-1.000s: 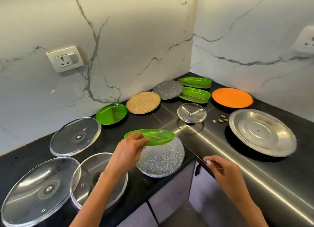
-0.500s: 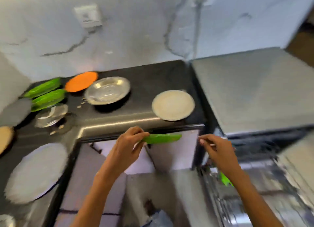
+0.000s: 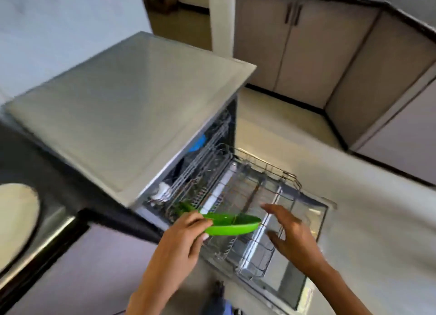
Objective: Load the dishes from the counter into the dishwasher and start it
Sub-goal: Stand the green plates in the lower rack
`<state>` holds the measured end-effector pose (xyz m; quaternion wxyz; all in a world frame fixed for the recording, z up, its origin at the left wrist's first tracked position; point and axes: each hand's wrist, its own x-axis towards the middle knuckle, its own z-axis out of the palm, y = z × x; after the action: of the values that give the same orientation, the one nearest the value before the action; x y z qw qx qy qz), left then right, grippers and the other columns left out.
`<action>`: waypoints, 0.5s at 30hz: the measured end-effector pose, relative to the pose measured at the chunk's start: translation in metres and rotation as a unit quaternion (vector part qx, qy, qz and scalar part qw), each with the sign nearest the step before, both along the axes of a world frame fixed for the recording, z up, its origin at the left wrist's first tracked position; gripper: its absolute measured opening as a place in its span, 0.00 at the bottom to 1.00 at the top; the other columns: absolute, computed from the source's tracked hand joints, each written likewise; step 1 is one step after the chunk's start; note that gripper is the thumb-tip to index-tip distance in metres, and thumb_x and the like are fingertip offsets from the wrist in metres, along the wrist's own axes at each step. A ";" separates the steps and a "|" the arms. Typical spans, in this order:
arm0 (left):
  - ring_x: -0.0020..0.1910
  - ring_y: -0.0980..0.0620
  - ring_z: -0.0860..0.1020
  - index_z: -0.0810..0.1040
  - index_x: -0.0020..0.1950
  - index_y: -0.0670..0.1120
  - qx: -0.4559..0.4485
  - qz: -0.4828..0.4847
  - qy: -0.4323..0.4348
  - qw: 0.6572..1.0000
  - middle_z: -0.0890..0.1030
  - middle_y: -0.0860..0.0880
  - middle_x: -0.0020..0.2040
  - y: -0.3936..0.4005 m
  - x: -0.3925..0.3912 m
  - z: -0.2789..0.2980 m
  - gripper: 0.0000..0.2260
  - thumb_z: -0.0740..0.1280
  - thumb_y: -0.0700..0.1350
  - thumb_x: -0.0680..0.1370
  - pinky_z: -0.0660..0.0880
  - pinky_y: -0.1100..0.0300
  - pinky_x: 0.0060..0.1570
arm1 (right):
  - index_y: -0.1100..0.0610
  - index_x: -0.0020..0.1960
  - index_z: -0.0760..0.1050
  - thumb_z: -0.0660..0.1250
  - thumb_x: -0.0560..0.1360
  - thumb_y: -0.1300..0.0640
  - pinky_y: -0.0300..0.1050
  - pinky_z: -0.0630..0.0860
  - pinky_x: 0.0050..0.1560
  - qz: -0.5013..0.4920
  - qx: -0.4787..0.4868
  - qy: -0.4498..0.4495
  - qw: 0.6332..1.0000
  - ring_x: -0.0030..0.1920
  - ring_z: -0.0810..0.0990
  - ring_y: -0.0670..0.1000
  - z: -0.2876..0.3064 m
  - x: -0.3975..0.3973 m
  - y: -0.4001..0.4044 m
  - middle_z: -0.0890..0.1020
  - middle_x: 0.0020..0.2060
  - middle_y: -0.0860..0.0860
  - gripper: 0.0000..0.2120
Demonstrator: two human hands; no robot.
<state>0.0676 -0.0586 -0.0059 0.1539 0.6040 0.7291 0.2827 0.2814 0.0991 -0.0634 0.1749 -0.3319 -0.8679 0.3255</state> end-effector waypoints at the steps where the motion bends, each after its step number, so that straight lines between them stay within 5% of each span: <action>1: 0.47 0.60 0.75 0.80 0.54 0.46 -0.006 -0.018 -0.001 1.000 0.75 0.56 0.50 0.018 0.001 -0.019 0.10 0.67 0.39 0.74 0.68 0.74 0.49 | 0.43 0.65 0.66 0.74 0.67 0.59 0.40 0.75 0.56 0.008 0.008 -0.006 1.000 0.59 0.76 0.44 -0.018 0.003 0.005 0.75 0.60 0.41 0.31; 4: 0.44 0.65 0.73 0.81 0.55 0.45 -0.016 -0.060 -0.007 0.998 0.76 0.56 0.49 0.063 -0.001 -0.070 0.14 0.72 0.34 0.70 0.65 0.79 0.49 | 0.43 0.60 0.70 0.76 0.66 0.59 0.37 0.74 0.56 -0.010 -0.002 0.020 1.000 0.57 0.75 0.38 -0.072 0.002 0.021 0.75 0.58 0.35 0.28; 6: 0.46 0.64 0.75 0.82 0.55 0.45 -0.009 -0.074 -0.008 0.997 0.78 0.56 0.50 0.083 -0.006 -0.098 0.15 0.72 0.33 0.70 0.67 0.78 0.51 | 0.46 0.54 0.75 0.75 0.67 0.64 0.41 0.78 0.51 -0.045 -0.006 0.048 0.998 0.52 0.79 0.40 -0.105 0.000 0.029 0.80 0.52 0.39 0.21; 11: 0.57 0.54 0.76 0.77 0.63 0.44 0.013 -0.034 -0.001 0.999 0.78 0.52 0.59 0.101 -0.037 -0.183 0.19 0.70 0.36 0.73 0.70 0.64 0.59 | 0.56 0.46 0.78 0.72 0.69 0.63 0.48 0.77 0.38 -0.118 0.017 0.011 0.993 0.39 0.81 0.51 -0.173 -0.015 0.053 0.82 0.40 0.49 0.08; 15: 0.57 0.45 0.78 0.78 0.61 0.41 -0.096 0.007 0.068 0.993 0.79 0.44 0.60 0.080 -0.061 -0.271 0.18 0.63 0.49 0.75 0.75 0.54 0.56 | 0.57 0.42 0.75 0.74 0.68 0.61 0.42 0.65 0.28 -0.148 0.031 -0.032 0.988 0.26 0.69 0.50 -0.208 -0.039 0.069 0.72 0.28 0.44 0.08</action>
<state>0.0062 0.0219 -0.2767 0.1589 0.5993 0.7657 0.1709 0.2421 0.1677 -0.2712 0.2031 -0.4613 -0.8241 0.2584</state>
